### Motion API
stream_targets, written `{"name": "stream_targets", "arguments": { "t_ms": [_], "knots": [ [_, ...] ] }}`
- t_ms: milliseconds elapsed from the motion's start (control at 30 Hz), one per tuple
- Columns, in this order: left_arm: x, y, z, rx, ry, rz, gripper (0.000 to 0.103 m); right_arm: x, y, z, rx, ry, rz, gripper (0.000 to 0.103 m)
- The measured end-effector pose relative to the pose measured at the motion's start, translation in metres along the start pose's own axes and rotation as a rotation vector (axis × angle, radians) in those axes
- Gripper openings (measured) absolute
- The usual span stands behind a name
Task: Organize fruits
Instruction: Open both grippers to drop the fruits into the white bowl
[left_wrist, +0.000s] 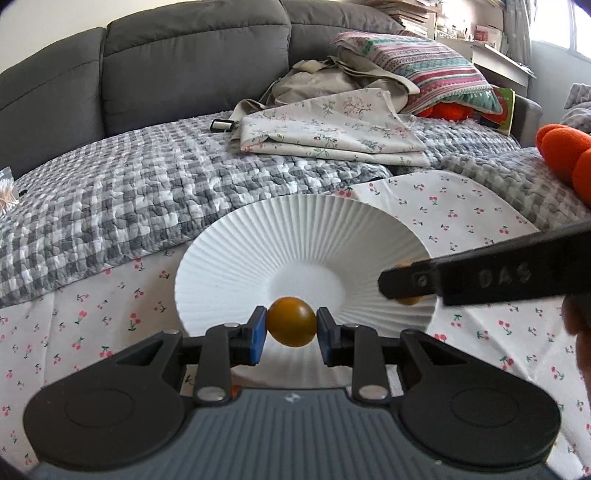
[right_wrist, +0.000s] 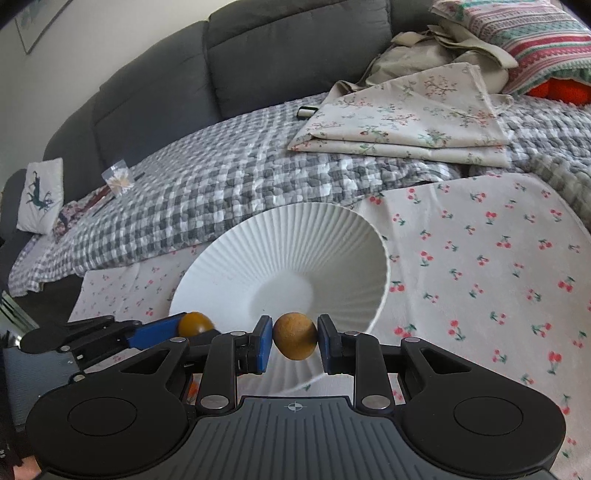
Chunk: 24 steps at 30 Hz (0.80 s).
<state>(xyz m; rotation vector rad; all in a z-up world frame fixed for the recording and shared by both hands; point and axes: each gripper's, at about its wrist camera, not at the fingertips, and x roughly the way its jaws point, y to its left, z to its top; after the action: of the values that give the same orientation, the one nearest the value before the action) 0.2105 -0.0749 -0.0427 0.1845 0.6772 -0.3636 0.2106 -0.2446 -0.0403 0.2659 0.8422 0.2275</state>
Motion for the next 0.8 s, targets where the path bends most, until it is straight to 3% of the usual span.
{"name": "stream_targets", "arguments": {
  "t_ms": [400, 533, 633, 800],
  "knots": [
    [0.010, 0.001, -0.005, 0.001, 0.011, 0.003, 0.030, 0.018, -0.001, -0.006, 0.028, 0.019, 0.004, 0.028],
    [0.001, 0.004, -0.003, -0.008, -0.015, 0.016, 0.058, 0.008, -0.005, -0.001, 0.072, -0.001, 0.015, 0.037],
    [-0.010, 0.010, 0.002, -0.030, -0.041, 0.009, 0.059, -0.004, -0.009, 0.004, 0.113, -0.020, 0.033, 0.044],
    [-0.033, 0.028, 0.012, -0.118, -0.076, -0.011, 0.060, -0.025, -0.018, 0.011, 0.176, -0.049, 0.039, 0.044]
  ]
}}
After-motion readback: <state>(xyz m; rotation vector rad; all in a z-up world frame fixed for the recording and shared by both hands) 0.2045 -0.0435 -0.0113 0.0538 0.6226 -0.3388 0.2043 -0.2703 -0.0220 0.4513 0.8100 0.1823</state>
